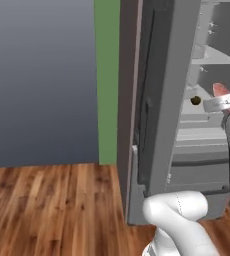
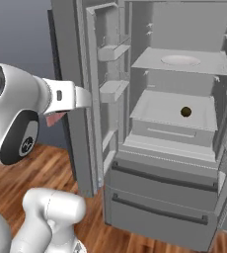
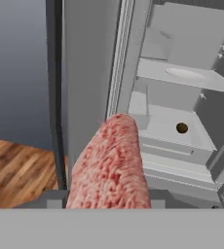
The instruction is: Transport the steak from the fridge to the microwave and turn on the microwave.
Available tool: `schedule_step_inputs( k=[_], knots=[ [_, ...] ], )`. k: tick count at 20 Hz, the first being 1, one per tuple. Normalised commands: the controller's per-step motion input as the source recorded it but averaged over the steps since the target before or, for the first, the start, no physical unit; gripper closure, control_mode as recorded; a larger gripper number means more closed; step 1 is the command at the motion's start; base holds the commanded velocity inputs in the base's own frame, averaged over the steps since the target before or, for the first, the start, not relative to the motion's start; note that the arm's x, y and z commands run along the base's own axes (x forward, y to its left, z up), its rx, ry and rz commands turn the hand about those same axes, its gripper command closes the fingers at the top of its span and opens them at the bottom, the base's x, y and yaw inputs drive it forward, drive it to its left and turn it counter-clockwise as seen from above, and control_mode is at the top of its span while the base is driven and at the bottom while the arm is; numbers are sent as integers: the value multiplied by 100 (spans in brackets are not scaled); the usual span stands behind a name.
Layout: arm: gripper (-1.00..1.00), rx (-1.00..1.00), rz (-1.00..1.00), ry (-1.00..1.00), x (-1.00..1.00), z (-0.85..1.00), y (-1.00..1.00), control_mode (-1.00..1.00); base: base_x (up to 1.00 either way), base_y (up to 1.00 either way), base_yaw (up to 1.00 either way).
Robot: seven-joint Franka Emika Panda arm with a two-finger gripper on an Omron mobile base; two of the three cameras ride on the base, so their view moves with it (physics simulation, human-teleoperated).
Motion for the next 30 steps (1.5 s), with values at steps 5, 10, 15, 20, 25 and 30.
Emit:
schedule_step_inputs(
  k=[5,10,15,20,25,30],
  knots=[
    [100,0,0,0,0,0,0,100,-32,51,12],
    [100,0,0,0,0,0,0,100,-31,40,23],
    [100,0,0,0,0,0,0,100,-10,36,31],
    [100,0,0,0,0,0,0,100,0,40,34],
    [100,0,0,0,0,0,0,100,0,41,33],
    [100,0,0,0,0,0,0,100,0,41,34]
  ],
)
